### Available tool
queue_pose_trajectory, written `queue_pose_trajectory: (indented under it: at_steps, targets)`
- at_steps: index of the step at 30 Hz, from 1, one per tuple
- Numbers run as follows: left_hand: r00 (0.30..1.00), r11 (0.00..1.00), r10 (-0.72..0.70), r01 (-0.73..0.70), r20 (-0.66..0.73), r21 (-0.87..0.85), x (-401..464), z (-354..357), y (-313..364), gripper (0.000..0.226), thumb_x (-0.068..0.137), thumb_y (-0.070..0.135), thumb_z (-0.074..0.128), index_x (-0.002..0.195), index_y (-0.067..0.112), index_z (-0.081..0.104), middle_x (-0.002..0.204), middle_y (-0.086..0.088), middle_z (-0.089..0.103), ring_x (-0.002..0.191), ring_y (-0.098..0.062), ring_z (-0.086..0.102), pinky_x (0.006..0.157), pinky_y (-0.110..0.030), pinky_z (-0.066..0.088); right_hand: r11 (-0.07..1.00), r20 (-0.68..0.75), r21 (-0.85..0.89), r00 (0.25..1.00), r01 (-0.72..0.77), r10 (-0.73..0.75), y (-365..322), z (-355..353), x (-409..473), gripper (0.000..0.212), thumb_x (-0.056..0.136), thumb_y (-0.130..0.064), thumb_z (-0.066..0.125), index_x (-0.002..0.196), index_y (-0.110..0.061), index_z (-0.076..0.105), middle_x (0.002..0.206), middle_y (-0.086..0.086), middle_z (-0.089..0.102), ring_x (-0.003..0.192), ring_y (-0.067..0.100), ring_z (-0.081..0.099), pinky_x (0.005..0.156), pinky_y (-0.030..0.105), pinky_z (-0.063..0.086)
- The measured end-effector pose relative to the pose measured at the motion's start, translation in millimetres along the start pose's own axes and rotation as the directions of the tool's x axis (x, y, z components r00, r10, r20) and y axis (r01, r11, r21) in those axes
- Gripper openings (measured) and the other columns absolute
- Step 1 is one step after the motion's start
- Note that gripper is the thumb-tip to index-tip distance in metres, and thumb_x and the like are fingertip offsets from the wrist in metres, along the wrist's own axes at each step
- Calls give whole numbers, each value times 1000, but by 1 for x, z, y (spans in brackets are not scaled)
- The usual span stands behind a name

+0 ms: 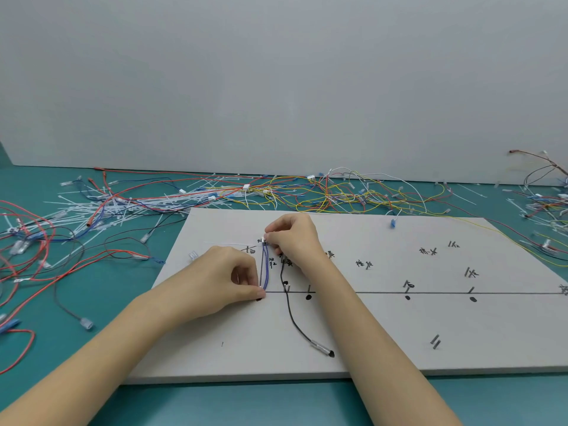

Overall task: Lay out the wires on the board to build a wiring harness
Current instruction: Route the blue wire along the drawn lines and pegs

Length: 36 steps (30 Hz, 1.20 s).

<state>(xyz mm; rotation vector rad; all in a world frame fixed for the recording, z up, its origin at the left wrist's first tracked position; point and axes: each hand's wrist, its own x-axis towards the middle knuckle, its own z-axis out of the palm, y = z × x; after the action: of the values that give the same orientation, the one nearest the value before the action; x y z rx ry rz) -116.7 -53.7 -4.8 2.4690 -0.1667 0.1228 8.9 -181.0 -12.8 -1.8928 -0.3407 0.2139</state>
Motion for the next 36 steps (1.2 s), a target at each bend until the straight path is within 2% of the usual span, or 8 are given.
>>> queue_pose_trajectory:
  at_steps: [8,12,18,21,23,27,30,36]
  targets:
    - [1000,1000,12,-12,6,-29,-2,1,3,22,75,40,79,67,23,67,67,14,63,61,-4,54,54,-13,39,1000,-4,-14,1000,10,-10,1,0,2,16,77,2,70,72,-14,68,71,5,66,56,20,57,65,35,54]
    - [998,999,-39,38,-41,-30,1,1,1,38,85,50,65,68,16,66,66,0,61,55,-5,45,52,-20,35,999,-3,-37,1000,21,-21,1,0,2,13,77,0,68,76,-13,69,77,7,69,65,20,59,75,41,56]
    - [967,980,-85,125,-242,156,35,-12,-13,20,89,30,60,72,20,63,69,8,60,71,-14,55,66,-32,45,998,-14,-62,1000,20,-21,-1,1,1,16,79,1,60,79,-12,70,77,6,66,68,21,58,78,41,55]
    - [912,948,-111,217,-394,234,67,-24,-34,11,89,18,54,87,16,65,80,5,62,81,-19,55,68,-32,41,998,-13,-56,1000,19,-19,-2,0,1,17,79,0,58,75,-14,68,72,3,64,68,22,58,78,42,55]
    - [891,937,-156,270,-426,220,91,-28,-51,21,90,10,48,100,14,66,93,-4,64,85,-20,52,70,-32,39,998,-7,-61,1000,19,-20,-2,0,1,18,79,-1,57,73,-15,67,69,1,63,68,21,58,78,41,55]
    - [901,936,-272,330,-339,124,132,-30,-72,36,91,0,41,114,15,64,112,-15,64,96,-28,57,81,-38,46,997,-9,-74,1000,23,-24,-3,1,1,19,79,-2,57,71,-16,66,66,-1,62,67,21,57,78,42,56]
    - [928,919,-302,345,-218,193,150,-31,-79,40,91,-3,43,122,14,64,131,-14,58,118,-30,53,99,-36,43,997,-12,-73,1000,17,-18,-3,0,1,20,78,-3,57,69,-17,66,68,0,63,68,21,58,78,43,56]
    - [922,880,-371,386,-108,278,161,-27,-71,50,93,-1,38,134,21,56,145,-11,46,132,-31,43,110,-43,35,997,-8,-74,1000,25,-26,-2,0,2,21,78,-3,56,68,-19,65,66,-1,62,64,20,57,71,37,54]
